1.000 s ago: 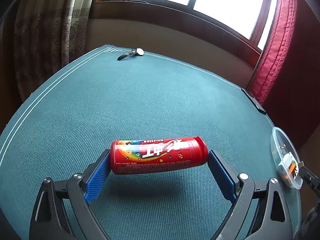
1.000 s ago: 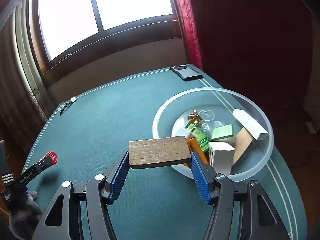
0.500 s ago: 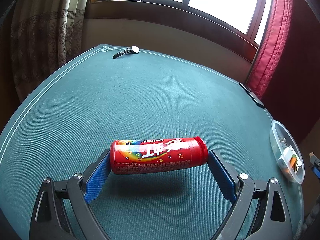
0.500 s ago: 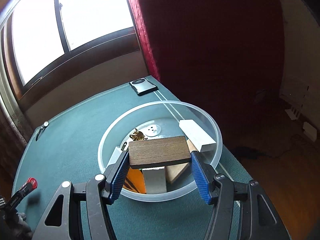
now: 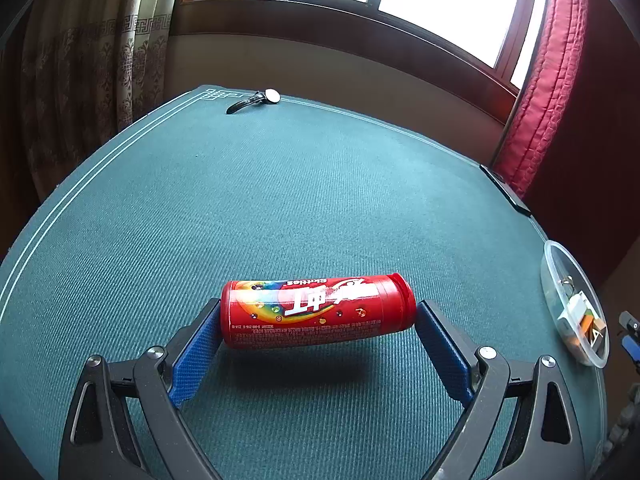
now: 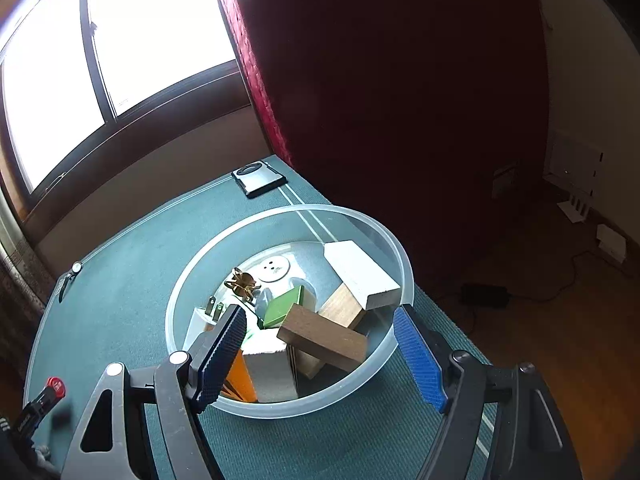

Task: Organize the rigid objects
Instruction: 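Carry the red can into the clear bowl and open the left gripper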

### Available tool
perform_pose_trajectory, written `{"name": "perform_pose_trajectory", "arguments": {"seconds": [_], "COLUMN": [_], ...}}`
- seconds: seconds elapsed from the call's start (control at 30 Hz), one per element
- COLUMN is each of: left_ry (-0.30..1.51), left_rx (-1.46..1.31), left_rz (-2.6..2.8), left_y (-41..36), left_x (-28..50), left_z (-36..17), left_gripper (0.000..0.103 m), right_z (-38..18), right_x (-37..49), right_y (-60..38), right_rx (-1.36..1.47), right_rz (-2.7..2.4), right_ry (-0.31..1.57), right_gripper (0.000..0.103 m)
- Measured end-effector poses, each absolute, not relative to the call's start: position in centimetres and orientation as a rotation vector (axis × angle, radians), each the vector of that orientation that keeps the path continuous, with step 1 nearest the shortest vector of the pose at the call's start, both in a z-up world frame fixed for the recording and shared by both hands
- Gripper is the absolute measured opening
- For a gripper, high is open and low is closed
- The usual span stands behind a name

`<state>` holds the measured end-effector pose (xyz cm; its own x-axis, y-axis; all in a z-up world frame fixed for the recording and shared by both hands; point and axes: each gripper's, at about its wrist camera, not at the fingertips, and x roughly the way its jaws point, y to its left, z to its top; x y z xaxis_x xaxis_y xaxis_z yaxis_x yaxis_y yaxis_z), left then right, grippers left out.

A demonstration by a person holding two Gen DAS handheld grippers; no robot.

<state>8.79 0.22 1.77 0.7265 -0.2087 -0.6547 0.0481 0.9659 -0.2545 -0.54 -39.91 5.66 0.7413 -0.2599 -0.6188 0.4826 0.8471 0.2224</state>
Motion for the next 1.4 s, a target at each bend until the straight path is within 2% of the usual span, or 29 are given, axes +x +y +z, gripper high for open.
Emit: {"name": "perform_pose_trajectory", "arguments": {"seconds": [0.5, 0.93, 1.4], "left_ry": [0.756, 0.755, 0.755], "left_rx": [-0.192, -0.128, -0.063], "left_rz": [-0.159, -0.276, -0.361], "left_y": [-1.0, -6.4, -11.6], "left_x": [8.1, 7.0, 6.5], "left_z": [2.0, 4.0, 5.3], "left_gripper": [0.094, 0.094, 0.094], "right_z": [6.3, 4.7, 3.8], "right_x": [-3.0, -3.8, -1.9], "right_y": [-43.5, -44.1, -40.6], "right_rx": [0.445, 0.436, 0.18], "right_rz": [-0.505, -0.477, -0.378], "right_ry": [0.58, 0.611, 0.684], "right_gripper": [0.082, 0.084, 0.086]}}
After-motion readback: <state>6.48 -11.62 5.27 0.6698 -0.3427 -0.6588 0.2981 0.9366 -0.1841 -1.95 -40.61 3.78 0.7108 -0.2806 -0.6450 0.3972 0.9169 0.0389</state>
